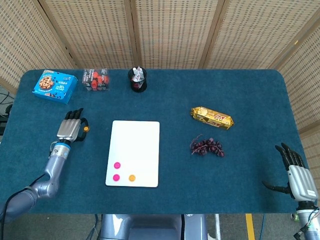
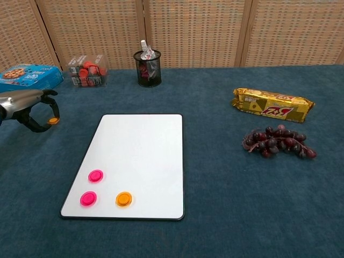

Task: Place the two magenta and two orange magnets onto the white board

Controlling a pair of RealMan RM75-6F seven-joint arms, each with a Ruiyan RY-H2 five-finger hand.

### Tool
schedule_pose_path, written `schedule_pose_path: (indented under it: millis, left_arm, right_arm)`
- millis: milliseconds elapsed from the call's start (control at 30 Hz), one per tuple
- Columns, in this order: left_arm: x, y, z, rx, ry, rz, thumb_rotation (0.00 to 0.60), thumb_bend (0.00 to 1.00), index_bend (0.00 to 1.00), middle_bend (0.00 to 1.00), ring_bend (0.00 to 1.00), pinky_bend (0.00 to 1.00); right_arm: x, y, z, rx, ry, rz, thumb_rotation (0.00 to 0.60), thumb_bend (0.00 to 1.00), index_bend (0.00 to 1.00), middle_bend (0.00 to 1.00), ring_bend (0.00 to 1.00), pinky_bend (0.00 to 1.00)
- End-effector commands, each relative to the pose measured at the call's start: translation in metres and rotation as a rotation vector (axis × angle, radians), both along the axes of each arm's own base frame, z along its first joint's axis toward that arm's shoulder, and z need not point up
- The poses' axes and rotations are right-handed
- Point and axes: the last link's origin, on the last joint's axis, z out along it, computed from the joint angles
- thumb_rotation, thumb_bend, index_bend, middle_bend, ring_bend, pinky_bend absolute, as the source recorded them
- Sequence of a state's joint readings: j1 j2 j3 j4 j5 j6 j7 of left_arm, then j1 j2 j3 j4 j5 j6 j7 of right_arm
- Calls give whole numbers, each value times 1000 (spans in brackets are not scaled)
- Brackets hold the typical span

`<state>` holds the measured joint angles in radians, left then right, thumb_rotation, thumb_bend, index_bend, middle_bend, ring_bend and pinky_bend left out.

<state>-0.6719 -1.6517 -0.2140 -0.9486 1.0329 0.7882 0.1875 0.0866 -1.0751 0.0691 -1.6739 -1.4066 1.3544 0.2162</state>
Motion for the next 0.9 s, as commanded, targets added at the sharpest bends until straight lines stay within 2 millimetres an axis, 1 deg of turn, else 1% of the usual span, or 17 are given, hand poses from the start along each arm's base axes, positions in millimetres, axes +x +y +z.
schedule_pose_path:
  millis: [33,67,167,233,267,367,533,667,800,867,900]
  left_arm:
    - [8,-1,2,0,-5,-26,600,481,793,0,0,0]
    - [18,-2,1,-3,-17,-54,600,481,793,0,0,0]
    - [31,-6,2,-12,-33,-90,600,481,793,0,0,0]
    - [45,-10,1,-24,-46,-125,600,480,793,0,0,0]
    - [55,-13,-1,-37,-53,-153,600,479,793,0,0,0]
    - [69,-20,-6,-60,-62,-191,600,478,793,0,0,0]
    - [98,-38,-21,-123,-79,-268,600,475,793,0,0,0]
    - [111,-53,-35,-172,-80,-305,600,471,793,0,0,0]
    - [118,-68,-50,-217,-82,-315,600,470,793,0,0,0]
    - [124,-80,-64,-263,-89,-327,600,470,793,0,0,0]
    - [126,-82,-67,-268,-89,-331,600,469,793,0,0,0]
  right_arm:
    - [0,0,0,0,-1,0,600,0,0,0,0,0]
    - [0,0,0,0,-2,0,600,0,0,0,0,0]
    - [0,0,0,0,-2,0,600,0,0,0,0,0]
    - [0,0,0,-1,-3,1,600,0,0,0,0,0]
    - [0,0,0,-1,-3,0,600,0,0,0,0,0]
    - [0,0,0,-1,-4,0,600,0,0,0,0,0]
    - [0,0,1,-2,-5,-1,600,0,0,0,0,0]
    - [0,0,1,-2,-6,0,600,0,0,0,0,0]
    - [-1,0,1,-2,-8,0,600,0,0,0,0,0]
    - [-1,0,1,-2,-9,0,600,0,0,0,0,0]
    - [-1,0,1,-2,-9,0,600,0,0,0,0,0]
